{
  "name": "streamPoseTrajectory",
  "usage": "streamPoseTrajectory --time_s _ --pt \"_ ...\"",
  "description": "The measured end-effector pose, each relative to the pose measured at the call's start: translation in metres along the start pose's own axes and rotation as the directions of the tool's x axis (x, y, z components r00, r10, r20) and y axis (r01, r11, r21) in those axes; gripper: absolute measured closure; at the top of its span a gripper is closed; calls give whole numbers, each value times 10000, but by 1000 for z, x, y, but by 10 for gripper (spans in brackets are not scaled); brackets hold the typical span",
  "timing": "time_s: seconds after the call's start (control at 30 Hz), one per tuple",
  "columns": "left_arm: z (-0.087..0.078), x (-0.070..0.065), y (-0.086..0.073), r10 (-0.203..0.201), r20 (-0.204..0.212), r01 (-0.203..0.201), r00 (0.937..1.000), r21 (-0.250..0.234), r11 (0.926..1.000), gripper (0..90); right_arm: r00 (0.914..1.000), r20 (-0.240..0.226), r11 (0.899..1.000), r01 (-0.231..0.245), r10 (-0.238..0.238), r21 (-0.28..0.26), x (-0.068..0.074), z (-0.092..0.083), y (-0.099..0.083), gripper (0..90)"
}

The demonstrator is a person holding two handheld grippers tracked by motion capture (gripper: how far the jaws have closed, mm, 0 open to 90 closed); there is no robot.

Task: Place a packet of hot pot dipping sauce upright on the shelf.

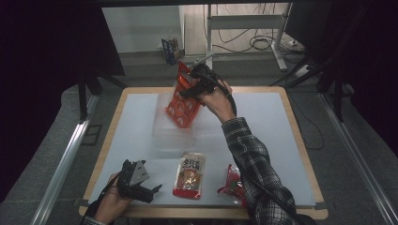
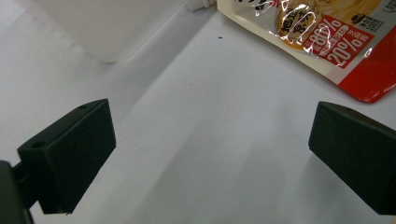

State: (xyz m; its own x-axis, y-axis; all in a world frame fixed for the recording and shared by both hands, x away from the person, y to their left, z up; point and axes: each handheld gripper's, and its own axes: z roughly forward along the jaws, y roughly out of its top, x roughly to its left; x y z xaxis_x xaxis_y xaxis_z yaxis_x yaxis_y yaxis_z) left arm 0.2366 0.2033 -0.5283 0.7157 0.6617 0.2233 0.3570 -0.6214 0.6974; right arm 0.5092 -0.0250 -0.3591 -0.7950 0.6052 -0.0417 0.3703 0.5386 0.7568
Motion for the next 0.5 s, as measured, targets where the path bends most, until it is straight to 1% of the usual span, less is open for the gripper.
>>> streamPoseTrajectory --time_s 0.07,0.17,0.23,0.4,0.5 --pt "0 0 0 18 -5 -18 10000 1 10000 8 9992 291 9996 283 -281 -94 3 -6 -3 11" --pt "0 -1 0 27 -10 -27 10000 13 10000 8 9984 417 9993 380 -379 -27 4 -10 -6 0" --pt "1 -1 0 11 -12 -11 10000 10 10000 8 9970 588 9987 512 -508 -40 5 -15 -11 0" --pt "1 0 0 -31 -33 31 10000 -10 10000 8 9961 664 9980 596 -581 -201 5 -25 -22 0" --pt "1 0 0 -22 -29 22 10000 4 10000 8 9966 637 9978 545 -521 -366 5 -30 -29 0"
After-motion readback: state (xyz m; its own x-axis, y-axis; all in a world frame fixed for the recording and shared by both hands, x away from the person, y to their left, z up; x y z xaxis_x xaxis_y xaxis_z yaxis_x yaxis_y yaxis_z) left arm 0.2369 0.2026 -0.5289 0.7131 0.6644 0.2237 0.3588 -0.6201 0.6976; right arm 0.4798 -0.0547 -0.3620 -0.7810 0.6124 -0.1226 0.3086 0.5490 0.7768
